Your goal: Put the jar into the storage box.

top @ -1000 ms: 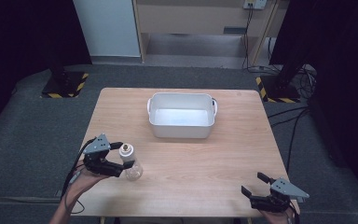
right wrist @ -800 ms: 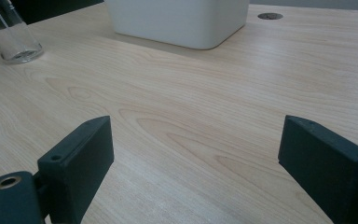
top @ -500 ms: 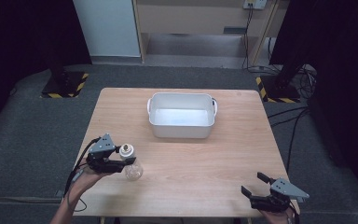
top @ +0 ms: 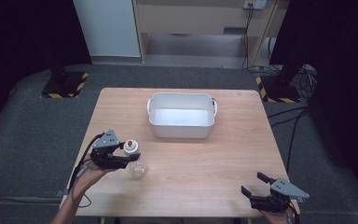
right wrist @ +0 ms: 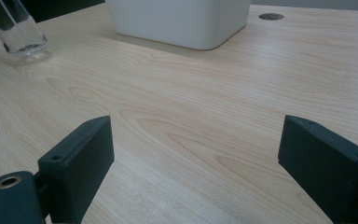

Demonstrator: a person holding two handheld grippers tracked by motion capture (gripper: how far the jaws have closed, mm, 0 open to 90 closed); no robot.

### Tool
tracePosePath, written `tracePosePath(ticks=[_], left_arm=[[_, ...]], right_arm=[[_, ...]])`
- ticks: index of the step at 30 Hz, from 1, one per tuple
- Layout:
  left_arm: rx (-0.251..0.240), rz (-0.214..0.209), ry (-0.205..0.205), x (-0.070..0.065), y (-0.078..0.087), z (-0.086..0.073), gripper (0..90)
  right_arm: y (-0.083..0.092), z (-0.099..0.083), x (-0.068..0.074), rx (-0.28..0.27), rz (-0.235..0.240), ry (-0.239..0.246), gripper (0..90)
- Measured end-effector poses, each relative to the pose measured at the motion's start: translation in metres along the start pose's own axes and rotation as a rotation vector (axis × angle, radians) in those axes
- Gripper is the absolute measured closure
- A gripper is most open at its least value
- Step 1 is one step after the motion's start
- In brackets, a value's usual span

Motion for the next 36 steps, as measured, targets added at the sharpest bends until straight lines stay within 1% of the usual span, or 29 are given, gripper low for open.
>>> tracePosePath(ticks=[2,4,8,11,12,13,14,15,16,18,19,20,22,25,30,33,34,36], left_arm=[[0.001,-0.009,0.004,0.000,-0.002,0.004,42.6],[0.000,-0.011,-0.001,0.000,-0.003,0.007,42.6],[-0.010,-0.022,-0.017,0.000,-0.007,0.020,42.7],[-0.006,-0.025,-0.021,-0.002,-0.010,0.029,42.6],[-0.006,-0.025,-0.021,-0.002,-0.010,0.029,42.7],[-0.009,-0.026,-0.033,-0.001,-0.011,0.035,42.6],[-0.014,-0.028,-0.033,-0.001,-0.012,0.038,42.7],[-0.014,-0.028,-0.033,-0.001,-0.012,0.038,42.7],[-0.010,-0.034,-0.037,-0.001,-0.014,0.044,42.6],[-0.020,-0.035,-0.039,0.000,-0.016,0.051,42.6],[-0.020,-0.035,-0.039,0.000,-0.016,0.051,42.6],[-0.022,-0.042,-0.042,0.000,-0.017,0.056,42.7],[-0.034,-0.051,-0.047,0.001,-0.019,0.062,42.6],[-0.045,-0.067,-0.037,0.003,-0.020,0.071,42.6],[-0.057,-0.065,-0.051,0.006,-0.024,0.087,42.7],[-0.052,-0.063,-0.054,0.007,-0.025,0.098,42.7],[-0.052,-0.063,-0.054,0.007,-0.025,0.098,42.7],[-0.058,-0.062,-0.054,0.008,-0.028,0.110,42.7]], right_arm=[[0.000,0.000,0.000,0.000,0.000,0.000,10.6],[0.000,0.000,0.000,0.001,0.001,0.000,10.6],[0.000,0.000,0.000,-0.003,0.000,-0.004,10.6],[0.000,0.000,0.000,-0.003,0.000,-0.004,10.6],[0.000,0.000,0.000,-0.003,0.000,-0.004,10.6],[0.000,0.000,0.000,-0.003,0.001,-0.004,10.6],[0.000,0.000,0.000,-0.003,0.000,-0.004,10.6],[0.000,0.000,0.000,-0.003,0.000,-0.004,10.6],[0.000,0.000,0.000,-0.004,0.001,-0.005,10.6],[0.000,0.000,-0.001,-0.002,0.001,-0.004,10.6],[0.000,0.000,-0.001,-0.002,0.001,-0.004,10.6],[0.000,0.000,-0.001,-0.005,0.001,-0.004,10.7],[0.000,0.000,-0.001,-0.005,0.001,-0.004,10.7],[0.000,0.000,-0.001,-0.005,0.002,-0.006,10.7],[0.000,0.000,-0.001,-0.005,0.004,-0.006,10.8],[0.000,0.000,-0.001,-0.005,0.004,-0.007,10.8],[0.000,0.000,-0.001,-0.006,0.004,-0.006,10.8],[0.000,0.000,-0.001,-0.007,0.004,-0.005,10.8]])
Point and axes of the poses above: each handheld gripper's, and its own axes: y roughly backward along the jaws, z roughly out of its top, x roughly to its left, the point moved 1 cm from there along -y, roughly forward along the jaws
